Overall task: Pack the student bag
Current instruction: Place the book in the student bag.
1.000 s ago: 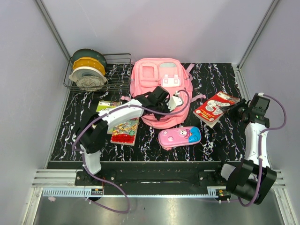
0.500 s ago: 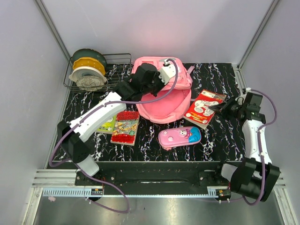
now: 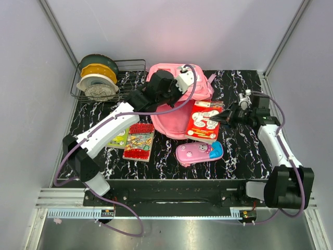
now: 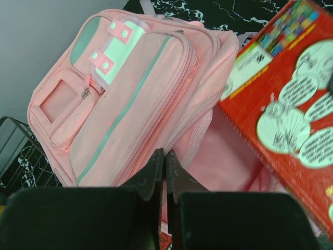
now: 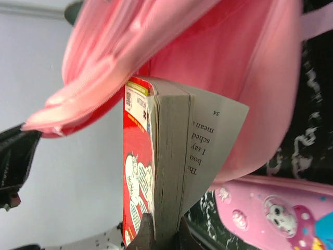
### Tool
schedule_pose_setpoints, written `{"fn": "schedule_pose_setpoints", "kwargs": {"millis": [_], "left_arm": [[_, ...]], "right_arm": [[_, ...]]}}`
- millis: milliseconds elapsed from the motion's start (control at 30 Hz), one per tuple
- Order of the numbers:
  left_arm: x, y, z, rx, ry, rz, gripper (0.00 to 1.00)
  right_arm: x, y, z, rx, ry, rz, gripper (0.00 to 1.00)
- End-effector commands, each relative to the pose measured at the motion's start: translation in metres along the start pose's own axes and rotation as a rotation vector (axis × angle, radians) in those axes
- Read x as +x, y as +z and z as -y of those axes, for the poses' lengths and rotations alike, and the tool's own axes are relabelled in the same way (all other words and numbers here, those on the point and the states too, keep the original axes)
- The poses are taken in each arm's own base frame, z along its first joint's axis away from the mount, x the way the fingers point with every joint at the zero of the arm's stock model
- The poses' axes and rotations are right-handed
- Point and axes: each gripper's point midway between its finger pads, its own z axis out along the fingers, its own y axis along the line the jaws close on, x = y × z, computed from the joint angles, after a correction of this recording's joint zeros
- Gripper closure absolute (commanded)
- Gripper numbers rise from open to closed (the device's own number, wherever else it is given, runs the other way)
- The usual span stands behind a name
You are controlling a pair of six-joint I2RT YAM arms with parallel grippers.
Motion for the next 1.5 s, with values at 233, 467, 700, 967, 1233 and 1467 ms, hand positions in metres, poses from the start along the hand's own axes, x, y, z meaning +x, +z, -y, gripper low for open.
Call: {"fn": "schedule_pose_setpoints", "kwargs": {"millis": [233, 467, 700, 967, 1233, 1467], "left_arm": [[-0.088, -0.052, -0.023, -0.083, -0.075, 0.315, 1.00], [-0.100, -0.061, -0.018, -0.055, -0.083, 0.355, 1.00], [-0.107, -0.071, -0.019, -0.058, -0.089, 0.381, 1.00], [-0.107, -0.073, -0.001, 0.023, -0.061, 0.397, 1.00], [-0.099, -0.070, 0.008, 0.055, -0.042, 0.381, 1.00], [-0.090, -0.064, 0.013, 0.069, -0.035, 0.362, 1.00]], "right_arm": [[0.021, 0.050, -0.037, -0.135, 0.013, -0.123, 1.00], [0.008, 0.102, -0.041, -0.205, 0.094, -0.093, 1.00], [-0.019, 0.136, -0.036, -0.249, 0.208, -0.016, 1.00], [-0.052, 0.171, -0.028, -0.189, 0.209, 0.068, 1.00], [-0.071, 0.198, -0.044, -0.189, 0.091, 0.141, 0.98], [-0.062, 0.210, -0.018, -0.077, 0.049, 0.095, 0.58]]}}
